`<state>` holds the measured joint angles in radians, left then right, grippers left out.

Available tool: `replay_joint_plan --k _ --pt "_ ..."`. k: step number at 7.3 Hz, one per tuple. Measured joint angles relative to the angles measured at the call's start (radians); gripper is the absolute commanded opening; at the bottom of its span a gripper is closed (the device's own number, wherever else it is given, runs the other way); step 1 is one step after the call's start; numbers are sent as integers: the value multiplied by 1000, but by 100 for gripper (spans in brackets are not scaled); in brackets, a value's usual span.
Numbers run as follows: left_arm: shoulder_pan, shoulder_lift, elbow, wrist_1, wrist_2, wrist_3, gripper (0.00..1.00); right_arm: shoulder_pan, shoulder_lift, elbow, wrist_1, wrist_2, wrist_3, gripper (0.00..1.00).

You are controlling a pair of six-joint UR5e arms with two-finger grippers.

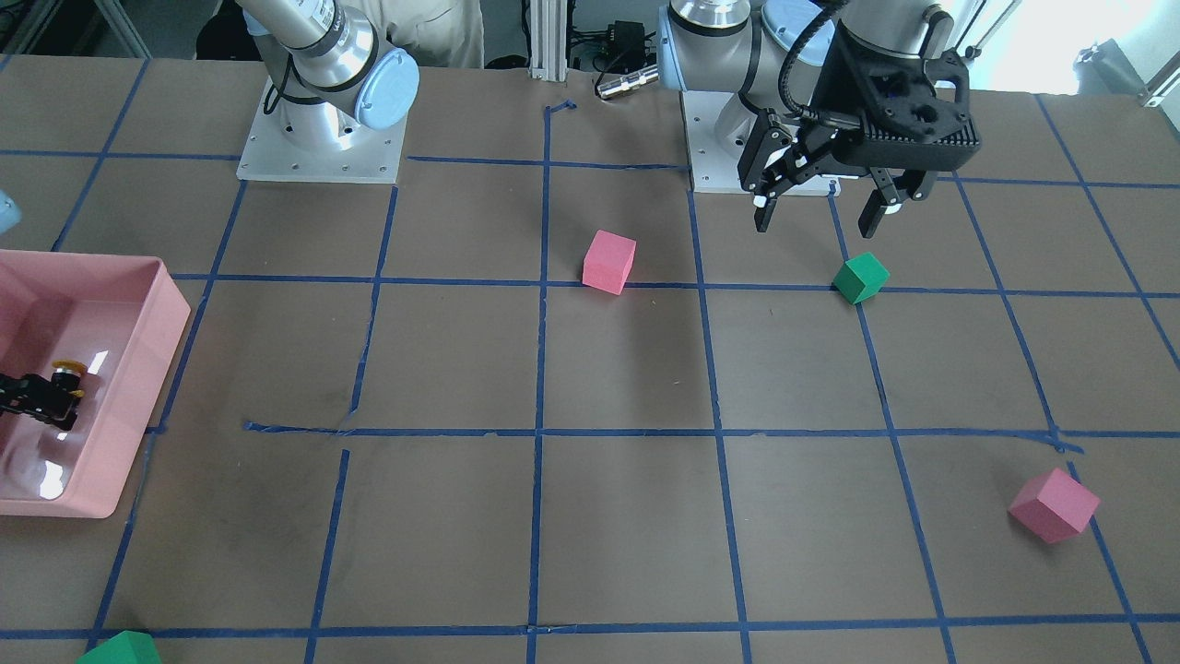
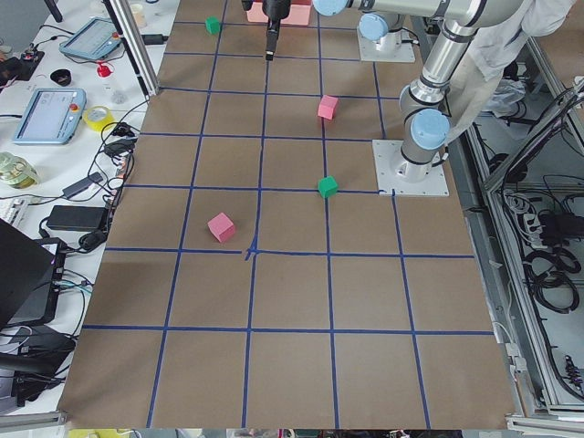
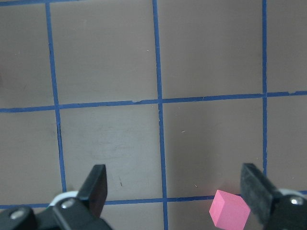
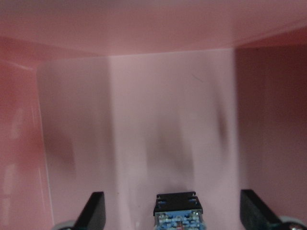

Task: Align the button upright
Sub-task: 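Close the right gripper on the switch body and lift it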

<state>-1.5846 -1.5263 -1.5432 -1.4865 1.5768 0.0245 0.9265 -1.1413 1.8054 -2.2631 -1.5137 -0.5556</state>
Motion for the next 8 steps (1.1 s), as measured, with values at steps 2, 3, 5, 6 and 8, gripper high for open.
replay_joint_plan --k 2,3,5,6,8 --pt "0 0 0 0 -1 0 100 0 -6 20 4 -12 -6 100" --pt "0 0 0 0 -2 0 100 0 -8 35 4 -16 -7 100" --pt "0 0 0 0 -2 0 100 0 -13 49 4 -46 -7 100" --pt "0 0 0 0 -3 0 100 0 -13 53 3 -64 -7 99" --pt "0 0 0 0 -3 0 100 0 -14 65 -1 -72 -6 79"
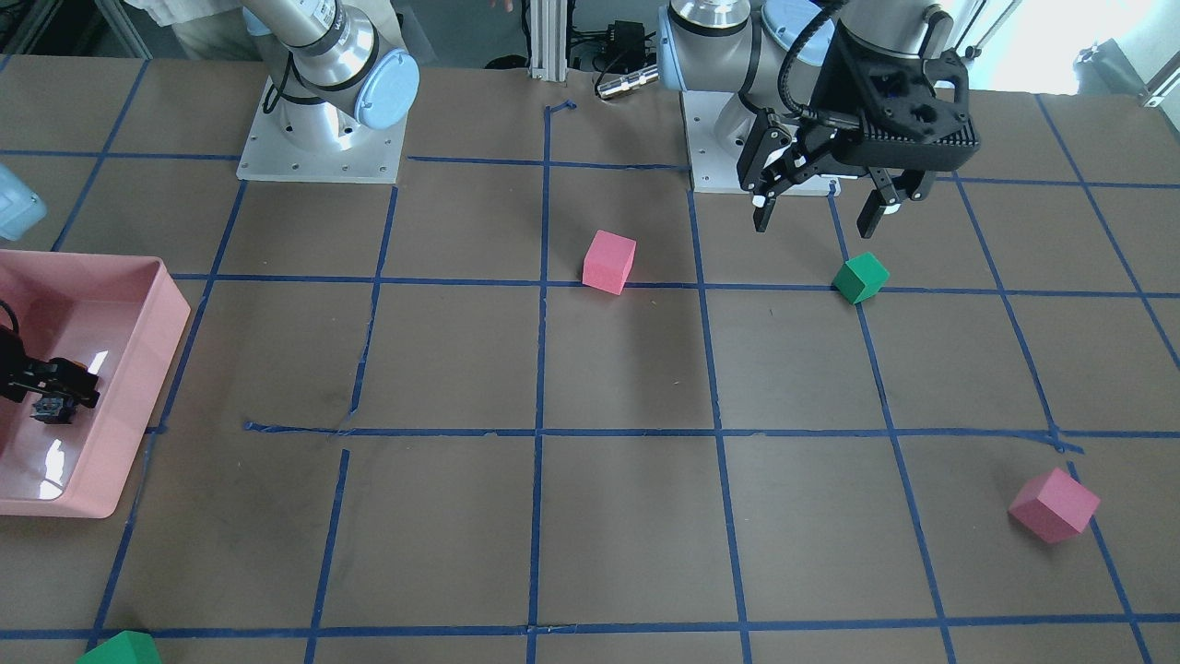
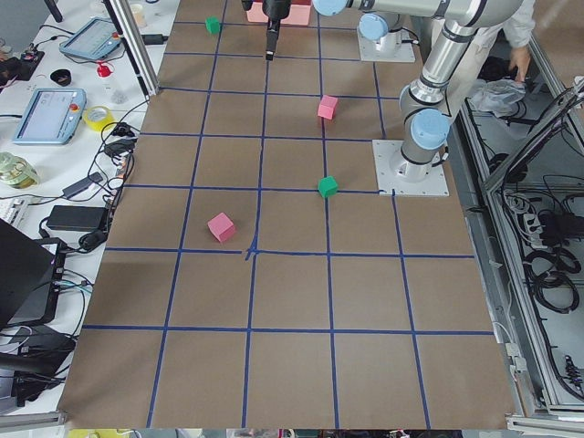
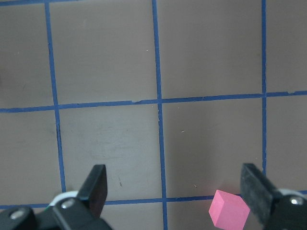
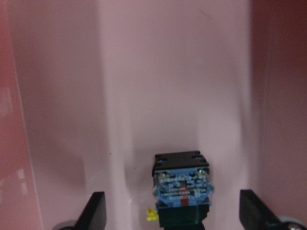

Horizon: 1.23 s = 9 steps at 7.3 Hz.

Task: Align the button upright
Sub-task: 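Close the right gripper on the switch body and lift it, then carry the switch with the right gripper out of the box to table center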

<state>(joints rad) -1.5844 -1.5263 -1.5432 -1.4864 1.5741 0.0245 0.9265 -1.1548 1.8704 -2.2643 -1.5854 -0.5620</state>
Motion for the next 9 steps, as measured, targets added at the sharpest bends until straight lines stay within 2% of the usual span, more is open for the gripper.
replay_joint_plan --k 1,2,3,7,9 --pt "0 0 0 0 3 0 100 0 1 3 0 -2 0 48" --pt "0 0 0 0 5 0 100 0 1 3 0 -12 -1 22" --pt "1 0 0 0 6 0 100 0 0 3 1 -26 -1 0" --pt "1 0 0 0 7 0 100 0 -29 -11 29 -31 8 0" --pt "1 0 0 0 7 0 100 14 -117 -51 133 -17 5 0"
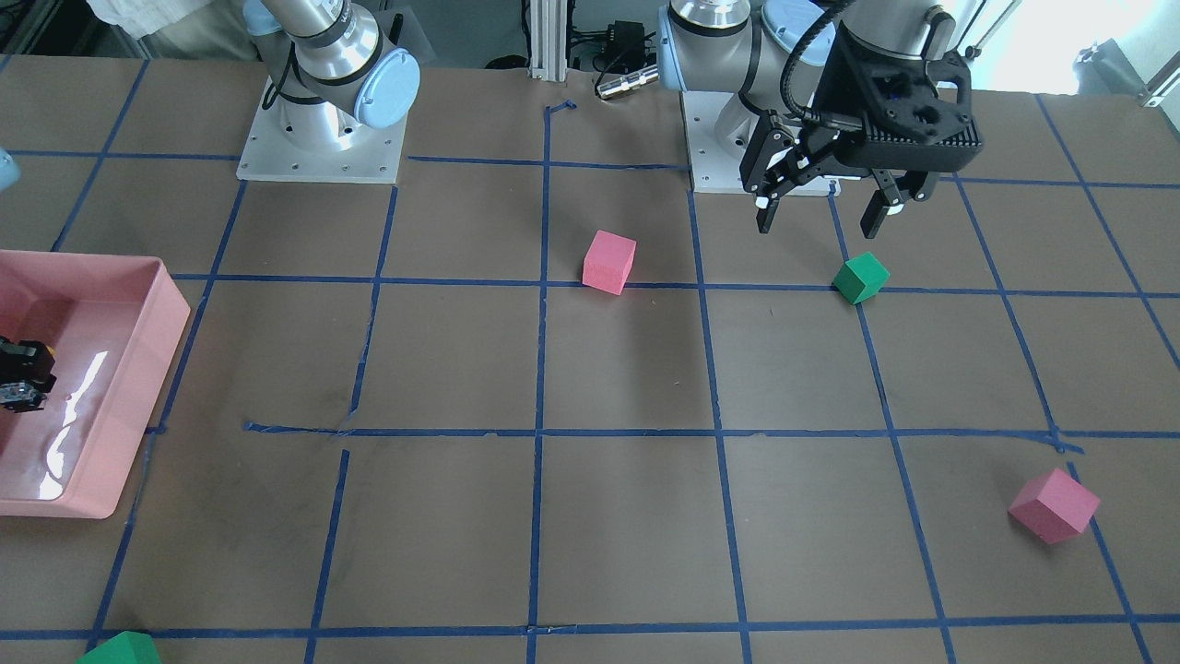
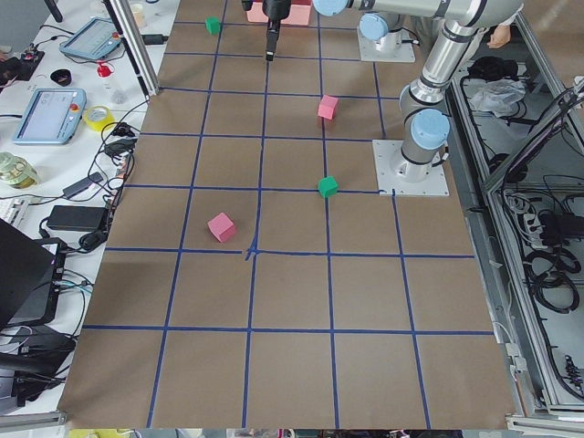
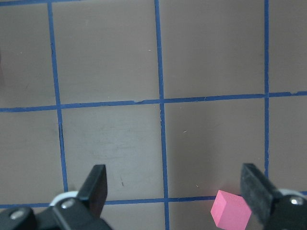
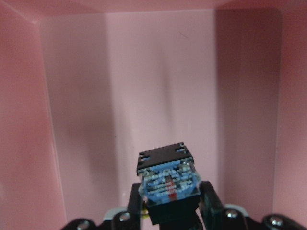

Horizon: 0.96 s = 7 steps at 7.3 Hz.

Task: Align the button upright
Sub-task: 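Carry the switch with the right gripper out of the box to table center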

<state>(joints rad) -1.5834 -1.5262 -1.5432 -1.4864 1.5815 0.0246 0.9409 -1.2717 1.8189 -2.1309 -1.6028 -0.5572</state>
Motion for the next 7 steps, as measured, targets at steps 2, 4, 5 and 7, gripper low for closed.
replay_joint_plan --k 2,4,5,7 --pt "0 0 0 0 0 0 100 46 -61 -114 199 13 -11 0" --pt "0 0 0 0 0 0 100 169 -82 -268 376 23 11 0" --pt "0 0 0 0 -1 0 100 260 -83 -310 406 24 70 0" --pt "0 0 0 0 -1 0 100 465 -70 -332 403 25 271 0"
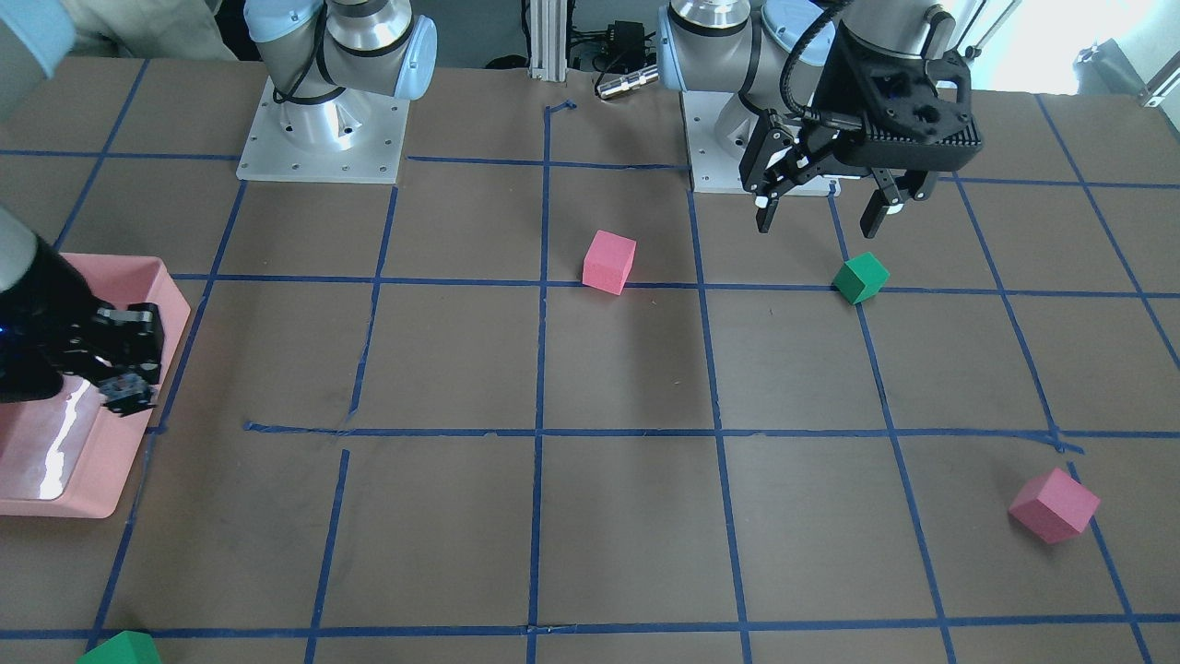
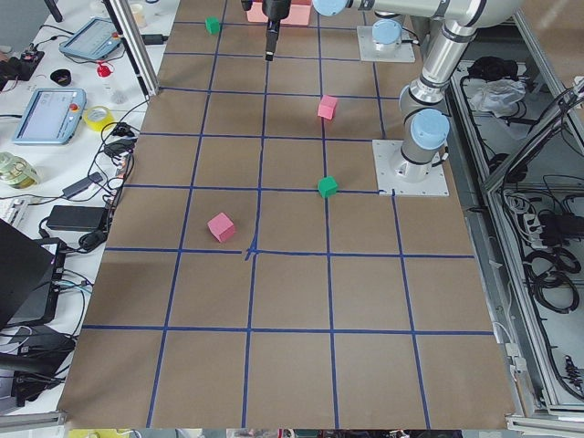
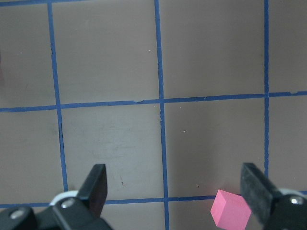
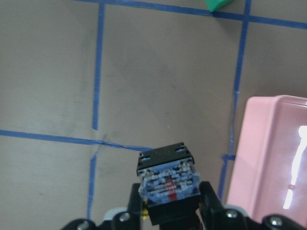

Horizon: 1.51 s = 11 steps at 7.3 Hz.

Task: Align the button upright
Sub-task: 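Carry the switch with the right gripper out of the box to table center, then lower the switch onto the table and open the right gripper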

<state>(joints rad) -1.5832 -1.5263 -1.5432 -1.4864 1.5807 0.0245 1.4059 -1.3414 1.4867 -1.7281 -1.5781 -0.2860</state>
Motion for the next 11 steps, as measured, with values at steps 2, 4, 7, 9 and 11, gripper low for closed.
replay_joint_plan --k 2,4,7,9,11 --pt "0 0 0 0 1 0 100 215 53 0 -89 1 265 0" --pt "0 0 -1 0 1 0 100 364 130 2 -179 13 505 0" --pt "0 0 -2 0 -2 0 100 493 254 10 -318 28 728 0" --pt "-1 0 -2 0 -3 0 100 543 320 50 -434 30 816 0" --pt "-3 0 -2 0 -9 0 100 563 349 98 -514 30 838 0"
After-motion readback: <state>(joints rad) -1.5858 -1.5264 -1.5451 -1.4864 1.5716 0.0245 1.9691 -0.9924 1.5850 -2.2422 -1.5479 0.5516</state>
